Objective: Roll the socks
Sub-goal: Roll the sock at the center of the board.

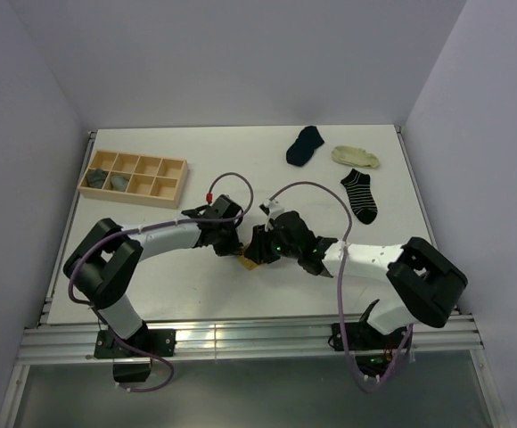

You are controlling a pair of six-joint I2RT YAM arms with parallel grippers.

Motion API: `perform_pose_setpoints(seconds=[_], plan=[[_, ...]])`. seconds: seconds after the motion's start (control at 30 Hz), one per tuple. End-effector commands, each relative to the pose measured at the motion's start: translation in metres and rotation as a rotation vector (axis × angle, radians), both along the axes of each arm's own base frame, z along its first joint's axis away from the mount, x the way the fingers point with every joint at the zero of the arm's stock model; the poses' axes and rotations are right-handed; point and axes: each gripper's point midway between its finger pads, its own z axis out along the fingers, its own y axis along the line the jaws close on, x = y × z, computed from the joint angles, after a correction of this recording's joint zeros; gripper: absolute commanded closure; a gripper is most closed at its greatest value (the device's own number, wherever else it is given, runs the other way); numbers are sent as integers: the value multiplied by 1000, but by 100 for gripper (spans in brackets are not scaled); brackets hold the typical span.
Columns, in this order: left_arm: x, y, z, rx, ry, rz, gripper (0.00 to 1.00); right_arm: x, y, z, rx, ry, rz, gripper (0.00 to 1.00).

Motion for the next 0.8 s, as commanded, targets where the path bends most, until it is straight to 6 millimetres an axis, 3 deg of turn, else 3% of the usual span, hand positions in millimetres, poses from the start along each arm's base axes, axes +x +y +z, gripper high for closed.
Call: perform_pose_setpoints(seconds=[0.0, 0.43, 0.77], plan=[[-10, 22, -11, 152, 71, -20, 100, 14, -12, 10, -181, -229, -70, 58], [-7, 14, -11, 190, 137, -39, 100, -2, 31, 9, -316, -438, 52, 60], [-7, 12, -10, 191, 152, -42, 100, -5, 41, -20, -440, -457, 84, 62]])
